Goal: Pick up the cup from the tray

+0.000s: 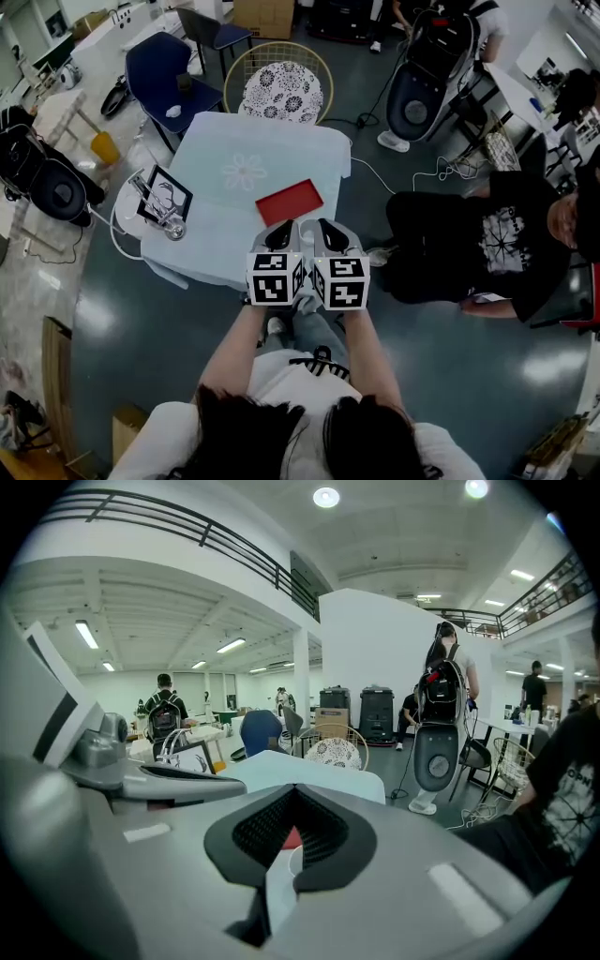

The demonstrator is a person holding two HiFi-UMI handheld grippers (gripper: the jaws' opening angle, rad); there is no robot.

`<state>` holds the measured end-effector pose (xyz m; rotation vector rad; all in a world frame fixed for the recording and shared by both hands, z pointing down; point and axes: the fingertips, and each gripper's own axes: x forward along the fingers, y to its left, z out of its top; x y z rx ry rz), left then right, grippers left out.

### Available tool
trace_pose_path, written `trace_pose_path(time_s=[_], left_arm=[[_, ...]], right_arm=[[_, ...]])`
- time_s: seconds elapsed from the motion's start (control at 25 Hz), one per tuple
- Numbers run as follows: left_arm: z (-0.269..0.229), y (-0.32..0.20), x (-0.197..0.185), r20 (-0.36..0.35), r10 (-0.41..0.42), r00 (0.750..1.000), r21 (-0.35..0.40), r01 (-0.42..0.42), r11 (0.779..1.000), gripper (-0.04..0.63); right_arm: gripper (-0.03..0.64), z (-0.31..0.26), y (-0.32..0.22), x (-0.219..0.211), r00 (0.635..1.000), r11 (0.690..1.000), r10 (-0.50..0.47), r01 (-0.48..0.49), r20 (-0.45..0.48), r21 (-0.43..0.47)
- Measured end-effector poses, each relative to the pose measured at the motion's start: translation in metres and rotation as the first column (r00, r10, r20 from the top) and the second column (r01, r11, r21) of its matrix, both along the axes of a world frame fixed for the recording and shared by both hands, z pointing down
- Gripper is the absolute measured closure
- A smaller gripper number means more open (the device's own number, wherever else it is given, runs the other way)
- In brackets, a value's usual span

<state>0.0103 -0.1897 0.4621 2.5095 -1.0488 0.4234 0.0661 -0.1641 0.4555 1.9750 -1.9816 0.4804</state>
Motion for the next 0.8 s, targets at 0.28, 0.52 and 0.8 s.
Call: trace_pose_path(time_s=[0.28, 0.52, 0.8], left_arm=[[-0.008, 0.016, 0.000, -0.006, -0.004, 1.000, -0.005, 0.004, 1.000, 0.595], [-0.012, 0.017, 0.000, -0.003, -0.002, 1.000, 0.010, 0.002, 1.000, 0.595], [-0.017, 0.017, -0.004, -0.001, -0.012, 1.000, 0.004, 0.012, 1.000, 0.594]], right_arm=[[0.594, -0.006, 0.018, 0.002, 1.000, 1.000, -0.004, 0.004, -0.008, -0.014], [0.594, -0.007, 0.022, 0.000, 1.000, 1.000, -0.003, 0.003, 0.001, -0.019], [0.594, -0.022, 0.013, -0.006, 0.998, 0.996, 0.001, -0.007, 0.066, 0.088]])
